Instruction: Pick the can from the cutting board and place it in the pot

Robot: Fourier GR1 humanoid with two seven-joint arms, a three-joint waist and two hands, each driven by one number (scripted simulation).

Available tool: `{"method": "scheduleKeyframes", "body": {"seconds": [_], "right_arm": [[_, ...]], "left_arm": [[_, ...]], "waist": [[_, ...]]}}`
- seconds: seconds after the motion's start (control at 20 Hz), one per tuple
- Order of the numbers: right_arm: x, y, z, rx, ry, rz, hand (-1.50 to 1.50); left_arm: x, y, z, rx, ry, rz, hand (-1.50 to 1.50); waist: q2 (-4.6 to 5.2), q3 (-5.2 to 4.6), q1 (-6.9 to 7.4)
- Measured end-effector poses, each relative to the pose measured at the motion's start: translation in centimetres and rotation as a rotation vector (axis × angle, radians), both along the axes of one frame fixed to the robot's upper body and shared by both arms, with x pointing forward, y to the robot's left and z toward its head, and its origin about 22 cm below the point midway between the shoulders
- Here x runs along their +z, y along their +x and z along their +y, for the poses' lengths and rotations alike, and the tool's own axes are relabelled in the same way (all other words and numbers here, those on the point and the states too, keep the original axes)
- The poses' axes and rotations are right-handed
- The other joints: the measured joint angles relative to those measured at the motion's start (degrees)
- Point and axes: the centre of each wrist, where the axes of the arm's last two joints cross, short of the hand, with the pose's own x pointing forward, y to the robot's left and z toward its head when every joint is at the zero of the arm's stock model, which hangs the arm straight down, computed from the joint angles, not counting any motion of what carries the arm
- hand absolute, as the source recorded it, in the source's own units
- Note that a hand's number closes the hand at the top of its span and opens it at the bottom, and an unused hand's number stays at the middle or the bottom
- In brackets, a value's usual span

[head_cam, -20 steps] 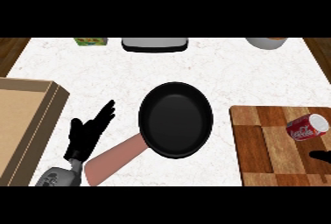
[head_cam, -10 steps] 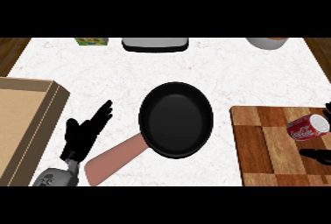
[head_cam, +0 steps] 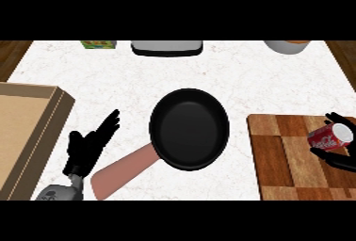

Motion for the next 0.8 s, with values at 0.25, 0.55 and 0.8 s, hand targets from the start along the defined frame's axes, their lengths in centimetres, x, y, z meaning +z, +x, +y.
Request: {"method": "scheduleKeyframes", "body": {"seconds": [0.25, 0.55, 0.8], "right_arm": [[-1.3, 0.7, 0.8, 0.037, -0.050, -0.075, 1.50], [-2.9, 0.4, 1.5, 0.025, 0.006, -0.153, 1.50], [-5.4, -2.9, 5.5, -0.016, -0.022, -0.243, 1.50]], "left_arm": [[0.3, 0.2, -0.7, -0.003, -0.002, 0.002, 0.00], [0.6, 0.4, -1.0, 0.000, 0.006, 0.007, 0.00], [0.6, 0.3, -0.3, 0.027, 0.006, 0.012, 0.00]], "waist": [[-0.24, -0.34, 0.29], [-0.36, -0.58, 0.18], [-1.28, -1.61, -1.26]]}}
